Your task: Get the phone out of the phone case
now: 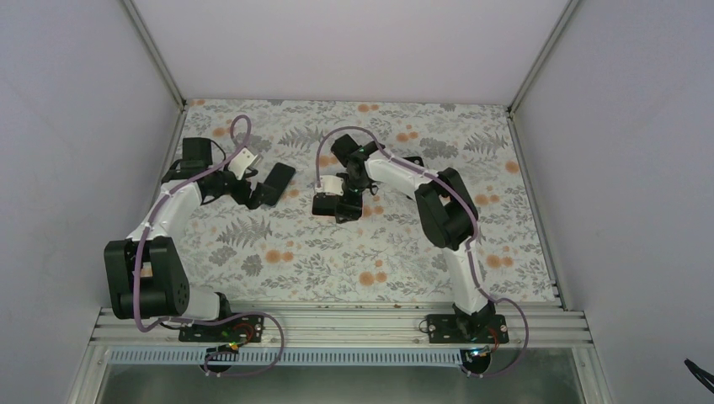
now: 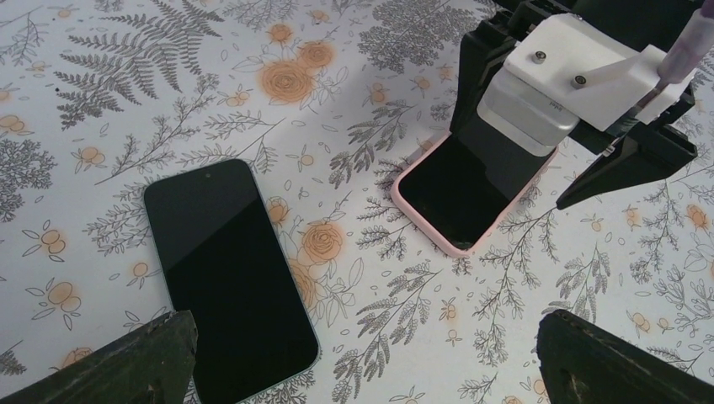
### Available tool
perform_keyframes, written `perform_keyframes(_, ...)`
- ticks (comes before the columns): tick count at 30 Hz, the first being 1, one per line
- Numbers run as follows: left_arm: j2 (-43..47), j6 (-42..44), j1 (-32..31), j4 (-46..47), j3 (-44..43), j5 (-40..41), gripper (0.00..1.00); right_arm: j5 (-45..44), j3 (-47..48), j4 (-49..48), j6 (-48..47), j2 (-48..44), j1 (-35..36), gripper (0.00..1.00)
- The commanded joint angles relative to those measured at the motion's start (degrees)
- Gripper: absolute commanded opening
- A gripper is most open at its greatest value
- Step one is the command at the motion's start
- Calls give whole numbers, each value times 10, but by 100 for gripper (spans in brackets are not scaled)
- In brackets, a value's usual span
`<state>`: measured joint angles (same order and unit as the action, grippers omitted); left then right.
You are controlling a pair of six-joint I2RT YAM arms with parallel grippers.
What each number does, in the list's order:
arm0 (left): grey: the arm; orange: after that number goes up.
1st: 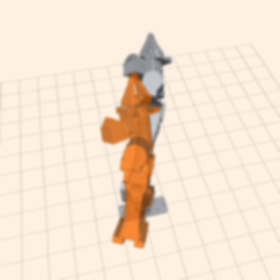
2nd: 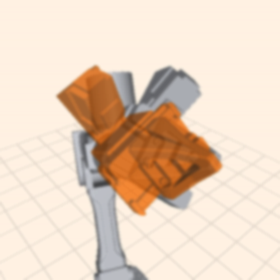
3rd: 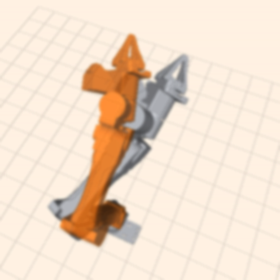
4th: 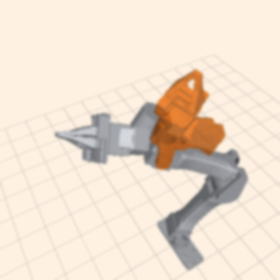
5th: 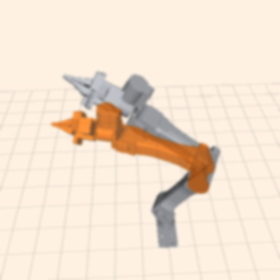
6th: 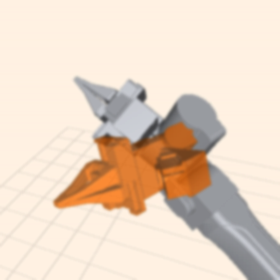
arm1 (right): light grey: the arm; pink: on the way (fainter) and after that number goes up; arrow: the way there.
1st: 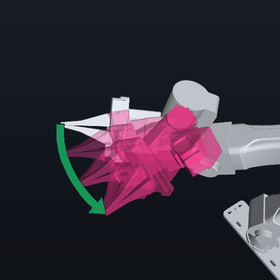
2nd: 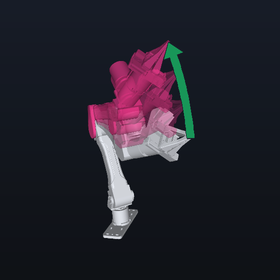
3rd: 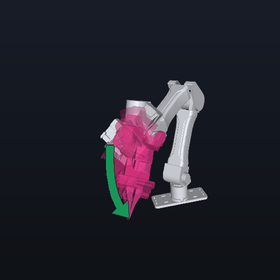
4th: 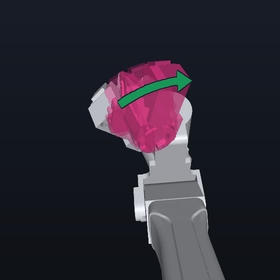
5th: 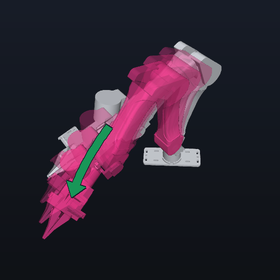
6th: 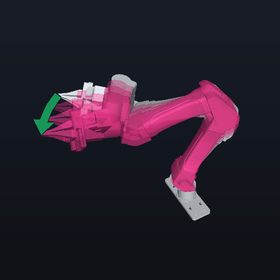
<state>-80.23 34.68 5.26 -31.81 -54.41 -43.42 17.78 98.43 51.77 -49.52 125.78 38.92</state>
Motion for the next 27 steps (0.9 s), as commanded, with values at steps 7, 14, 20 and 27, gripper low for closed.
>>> perform_keyframes(7, 8, 11, 12, 8, 10, -31, 100, -3, 21, -7, -11, 24, 0, 100)
perform_keyframes(14, 5, 14, 18, 6, 13, -42, 100, -14, 24, 4, -12, 36, -1, 100)
perform_keyframes(20, 4, 13, 22, 8, 13, -48, 100, -58, -6, -59, 0, 22, 0, 100)
perform_keyframes(27, 4, 14, 25, 6, 10, -53, 100, -117, -28, -101, 2, 15, 4, 100)
